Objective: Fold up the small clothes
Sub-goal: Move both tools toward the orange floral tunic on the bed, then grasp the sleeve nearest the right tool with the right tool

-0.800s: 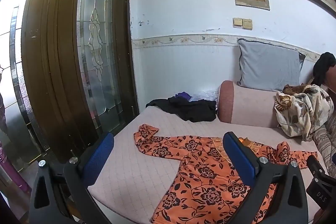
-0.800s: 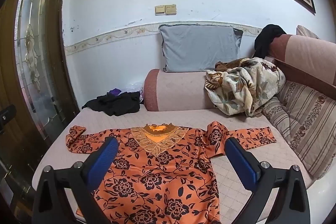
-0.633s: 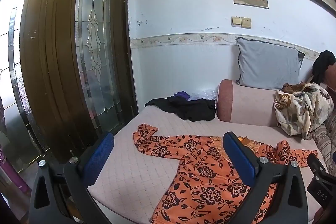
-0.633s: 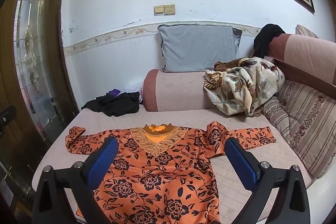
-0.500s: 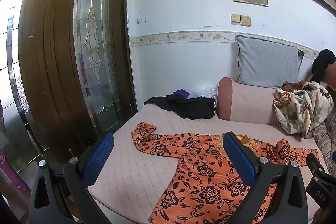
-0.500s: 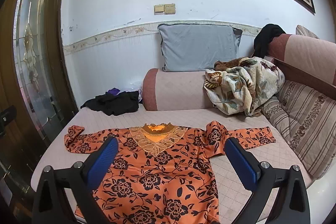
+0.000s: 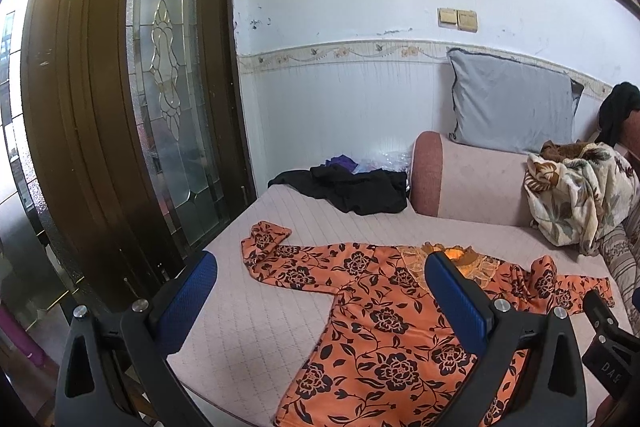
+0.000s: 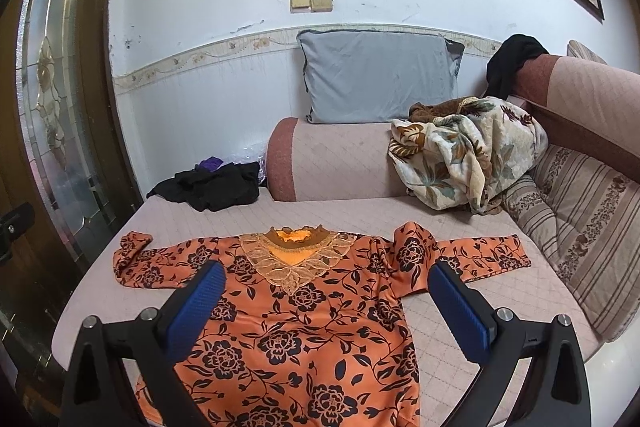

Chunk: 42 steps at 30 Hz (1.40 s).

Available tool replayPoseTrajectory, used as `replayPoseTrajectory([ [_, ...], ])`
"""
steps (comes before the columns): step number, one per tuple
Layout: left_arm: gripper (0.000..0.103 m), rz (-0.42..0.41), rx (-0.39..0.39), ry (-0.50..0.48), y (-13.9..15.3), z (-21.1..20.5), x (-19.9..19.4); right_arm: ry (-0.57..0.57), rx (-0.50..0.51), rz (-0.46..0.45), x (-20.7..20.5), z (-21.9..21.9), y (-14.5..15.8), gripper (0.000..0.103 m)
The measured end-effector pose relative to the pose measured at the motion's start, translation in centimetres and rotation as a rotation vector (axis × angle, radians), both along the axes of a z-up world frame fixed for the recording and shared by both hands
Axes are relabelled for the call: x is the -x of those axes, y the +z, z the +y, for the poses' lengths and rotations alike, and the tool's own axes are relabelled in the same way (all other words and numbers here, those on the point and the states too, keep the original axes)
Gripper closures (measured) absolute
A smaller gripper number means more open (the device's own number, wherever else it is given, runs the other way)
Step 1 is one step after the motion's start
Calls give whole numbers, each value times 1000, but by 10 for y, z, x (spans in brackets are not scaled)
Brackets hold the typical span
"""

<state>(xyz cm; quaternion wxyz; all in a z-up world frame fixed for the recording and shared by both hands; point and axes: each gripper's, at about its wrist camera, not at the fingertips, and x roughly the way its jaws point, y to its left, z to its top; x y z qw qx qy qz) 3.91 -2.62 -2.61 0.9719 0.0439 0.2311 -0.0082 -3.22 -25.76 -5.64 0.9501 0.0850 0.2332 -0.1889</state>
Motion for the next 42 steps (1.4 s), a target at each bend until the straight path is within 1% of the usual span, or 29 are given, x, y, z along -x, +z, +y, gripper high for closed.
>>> replayPoseTrajectory([
  [2,0,6,-1,-3,-3,-2,-5,-5,-11,6,-5,-5,-4,0],
  [3,0,12,-3,-4,-6,-3,-6,-8,-22,28,-6,-7,-6,0],
  [5,0,11,-6,-4,-9,-4,-10,-10,-25,39,-11,-10,-9,0],
  [10,0,27,-17,0,-15,-9,-19,-8,-38,44,-19,-15,-15,0],
  [13,0,29,-17,-2,-19,-15,-24,-10,-24,40,-24,-16,-19,0],
  [18,0,37,-20,-7,-24,-22,-30,-14,-39,51,-30,-20,-25,0],
  [20,0,44,-23,-11,-30,-27,-35,-16,-46,50,-32,-23,-28,0],
  [24,0,106,-35,-30,-52,-42,-53,-34,-90,48,-40,-39,-41,0],
  [27,0,187,-32,-54,-82,-59,-76,-60,-142,80,-51,-57,-61,0],
  [29,0,238,-12,-74,-101,-70,-90,-82,-130,108,-56,-70,-74,0],
  [31,0,317,7,-100,-130,-85,-110,-99,-168,129,-63,-87,-91,0],
  [32,0,340,16,-107,-141,-91,-116,-106,-199,135,-66,-96,-99,0],
  [34,0,428,24,-125,-176,-109,-136,-118,-262,148,-72,-116,-119,0],
  [36,0,500,19,-131,-210,-124,-152,-137,-366,166,-78,-147,-146,0],
  [37,0,543,-8,-130,-233,-129,-161,-155,-411,180,-77,-163,-159,0],
  [38,0,580,-15,-137,-251,-135,-166,-172,-469,187,-77,-180,-173,1],
  [39,0,629,-26,-145,-275,-143,-171,-189,-529,185,-77,-197,-186,1],
  [41,0,691,-57,-155,-306,-149,-174,-227,-634,159,-73,-231,-209,1],
  [42,0,707,-81,-162,-320,-151,-174,-253,-694,130,-69,-247,-220,1],
])
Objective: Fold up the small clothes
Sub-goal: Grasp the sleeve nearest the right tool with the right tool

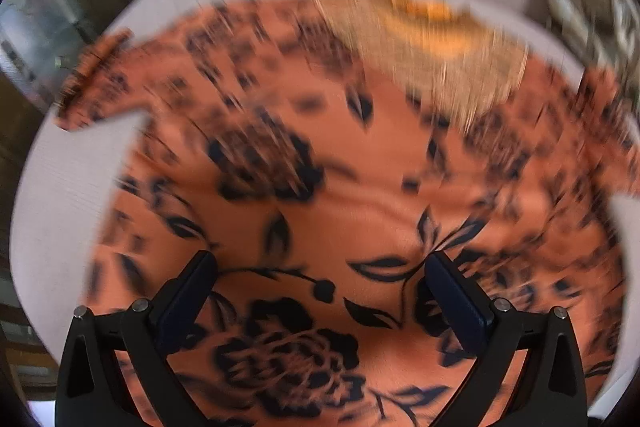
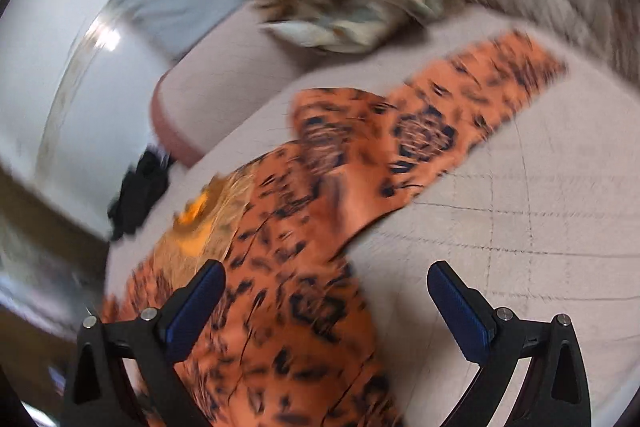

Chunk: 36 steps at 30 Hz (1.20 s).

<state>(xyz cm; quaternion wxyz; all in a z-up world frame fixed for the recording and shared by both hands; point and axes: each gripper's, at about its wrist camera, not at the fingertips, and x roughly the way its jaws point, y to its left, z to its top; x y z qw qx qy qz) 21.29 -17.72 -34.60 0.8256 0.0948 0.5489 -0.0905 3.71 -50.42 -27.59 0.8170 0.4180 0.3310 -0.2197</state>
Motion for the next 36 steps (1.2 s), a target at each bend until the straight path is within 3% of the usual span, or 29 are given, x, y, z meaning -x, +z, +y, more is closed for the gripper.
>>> replayPoseTrajectory([
  [2,0,-90,5,-19,1,-3,8,-59,-102,-68,7,-22,-16,1],
  [6,0,-98,14,-45,-6,-6,4,-251,-337,-205,33,-83,-50,2],
  [11,0,-138,32,-36,-5,-4,11,-476,-467,-350,70,-153,-77,7],
  [13,0,-149,29,-29,-2,-7,16,-514,-488,-335,74,-173,-85,19],
  [15,0,-148,19,-24,2,-4,23,-519,-481,-323,67,-192,-87,28],
  [17,0,-149,-3,-22,0,-6,18,-501,-448,-284,57,-204,-86,44],
  [21,0,-162,-23,-19,-4,-5,12,-504,-398,-203,32,-227,-89,55],
  [24,0,-157,-24,-35,-4,-7,6,-517,-363,-202,29,-238,-94,77],
  [25,0,-151,-23,-39,-3,-8,3,-527,-358,-209,29,-242,-99,92],
  [26,0,-146,-24,-44,-3,-8,1,-537,-364,-217,32,-243,-106,96],
  [29,0,-130,-32,-59,1,-11,-5,-543,-372,-284,34,-241,-103,96],
  [32,0,-192,-48,-28,13,-7,-8,-463,-305,-359,20,-226,-72,96],
  [36,0,-244,-64,44,27,10,-17,-272,-255,-462,-22,-183,-18,96],
])
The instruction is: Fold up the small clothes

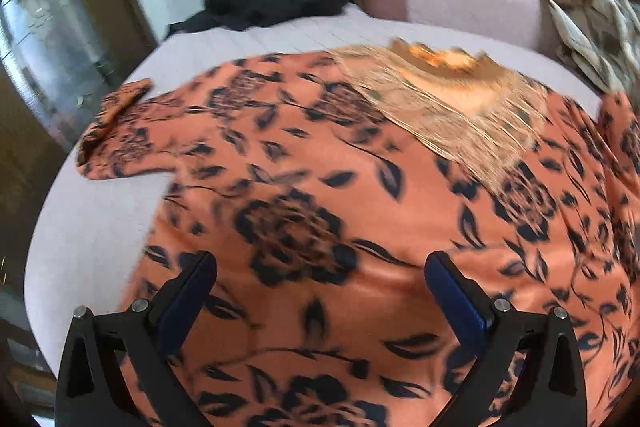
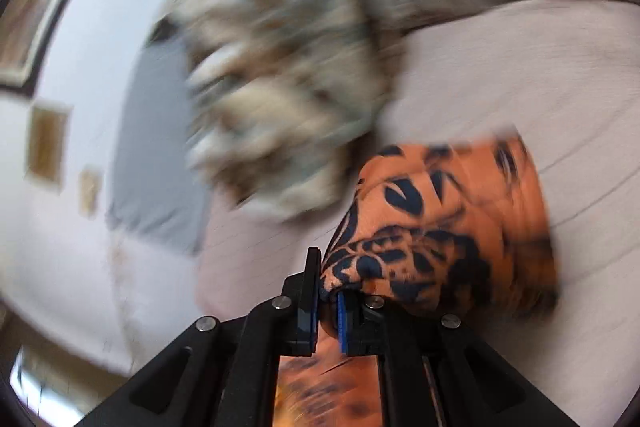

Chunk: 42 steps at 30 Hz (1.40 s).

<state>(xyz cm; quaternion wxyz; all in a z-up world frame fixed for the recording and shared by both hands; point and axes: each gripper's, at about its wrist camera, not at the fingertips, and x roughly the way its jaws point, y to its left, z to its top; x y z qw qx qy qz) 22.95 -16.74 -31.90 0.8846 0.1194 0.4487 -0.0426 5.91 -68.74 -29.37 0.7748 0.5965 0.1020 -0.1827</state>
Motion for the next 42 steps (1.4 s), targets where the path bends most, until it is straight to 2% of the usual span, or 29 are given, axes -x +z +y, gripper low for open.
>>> replayPoseTrajectory([
  [4,0,-14,26,112,10,27,-14,226,99,-40,-57,77,48,96],
  [8,0,-39,37,203,17,57,-21,454,133,-48,-111,169,59,96],
  [12,0,-44,52,283,20,90,-28,653,149,51,-158,255,31,95],
  [15,0,-45,65,328,22,107,-34,786,99,159,-186,304,-6,92],
  [16,0,-51,68,343,24,113,-36,818,80,184,-184,320,-17,92],
  [18,0,-60,74,366,26,122,-38,858,12,233,-189,337,-42,81],
  [19,0,-60,82,370,27,124,-41,864,-16,239,-188,347,-48,55],
  [20,0,-62,89,375,29,126,-43,878,-72,233,-183,351,-58,22],
  [21,0,-62,96,380,30,127,-45,877,-141,184,-174,354,-65,20],
  [24,0,-65,117,383,33,126,-48,885,-155,173,-150,352,-60,20],
  [26,0,-79,131,347,36,118,-48,889,-218,136,-131,342,-58,20],
  [27,0,-88,130,324,37,113,-47,868,-248,107,-120,336,-54,20],
  [28,0,-97,125,291,38,105,-45,833,-253,88,-116,336,-45,20],
  [30,0,-109,127,209,40,85,-39,727,-248,47,-88,310,-37,21],
  [32,0,-120,117,104,38,57,-28,642,-242,29,-75,285,-31,42],
  [33,0,-115,114,57,36,43,-23,594,-231,35,-71,268,-27,46],
  [35,0,-106,108,-11,31,21,-14,527,-215,45,-70,243,-21,65],
  [39,0,-133,67,-110,26,-19,6,437,-273,113,-69,193,-37,67],
  [41,0,-171,-1,-128,23,-39,9,422,-257,266,-80,185,-55,66],
  [42,0,-180,-22,-122,23,-43,6,433,-281,347,-84,181,-71,69],
])
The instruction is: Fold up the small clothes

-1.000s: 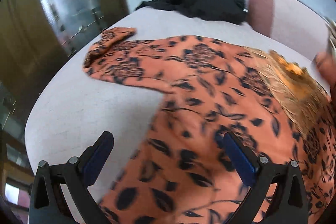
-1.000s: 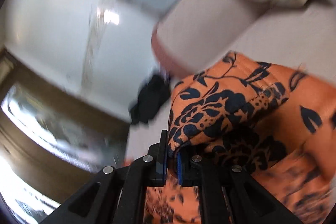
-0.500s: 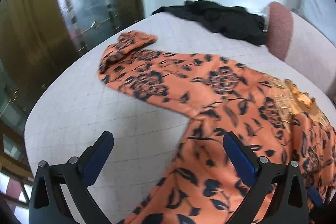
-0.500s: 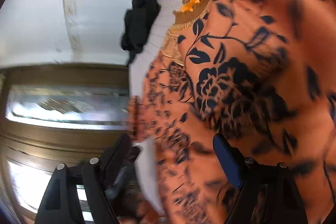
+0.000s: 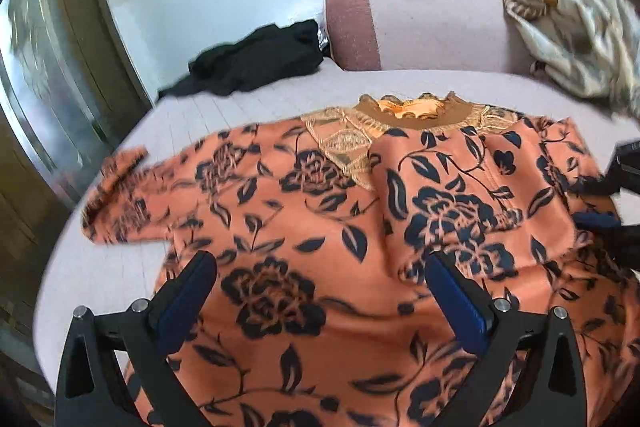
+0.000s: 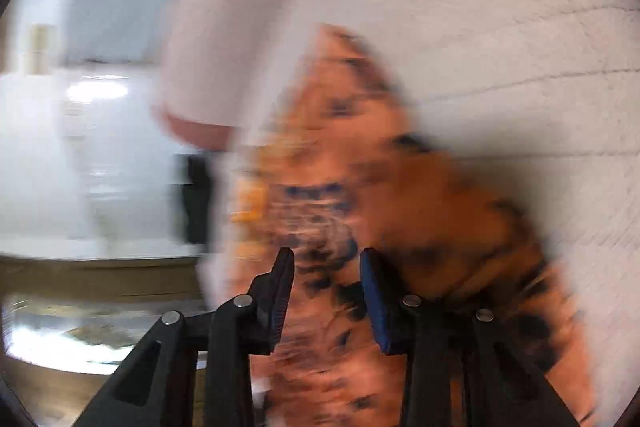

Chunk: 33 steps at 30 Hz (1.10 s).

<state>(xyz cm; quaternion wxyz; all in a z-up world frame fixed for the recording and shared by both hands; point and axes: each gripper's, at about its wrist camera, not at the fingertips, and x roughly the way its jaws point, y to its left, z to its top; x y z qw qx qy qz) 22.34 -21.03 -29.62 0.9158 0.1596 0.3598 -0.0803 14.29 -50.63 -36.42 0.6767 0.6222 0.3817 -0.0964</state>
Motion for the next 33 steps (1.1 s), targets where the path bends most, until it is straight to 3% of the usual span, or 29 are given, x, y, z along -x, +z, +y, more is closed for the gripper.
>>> replayPoseTrajectory([
  [1,0,-5,-25,20,-2,-6,-5,1,-65,4,-2,-2,-14,76],
  [3,0,19,-48,44,-7,-14,-18,-66,-191,-26,6,-9,-25,76],
  [4,0,34,-64,46,-10,-19,-23,-68,-206,-21,7,-10,-25,76],
  [7,0,47,-131,51,-18,-32,-27,-78,-212,-16,8,-14,-26,76],
  [11,2,49,-141,71,-23,-37,-28,-85,-214,-6,13,-14,-27,76],
  [14,22,51,-142,62,-22,-44,-29,-88,-215,-1,7,-4,-26,76],
  [15,23,55,-142,62,-21,-46,-30,-90,-217,0,7,-4,-26,76],
  [19,23,52,-162,31,-18,-64,-24,-94,-232,-1,5,-2,-28,76],
  [24,15,37,-213,11,-26,-82,-20,-84,-228,-5,5,-4,-29,76],
  [31,14,31,-209,13,-37,-94,-32,-64,-207,-2,0,-1,-27,76],
  [33,13,41,-176,29,-37,-92,-38,-62,-209,-2,-1,-1,-27,76],
])
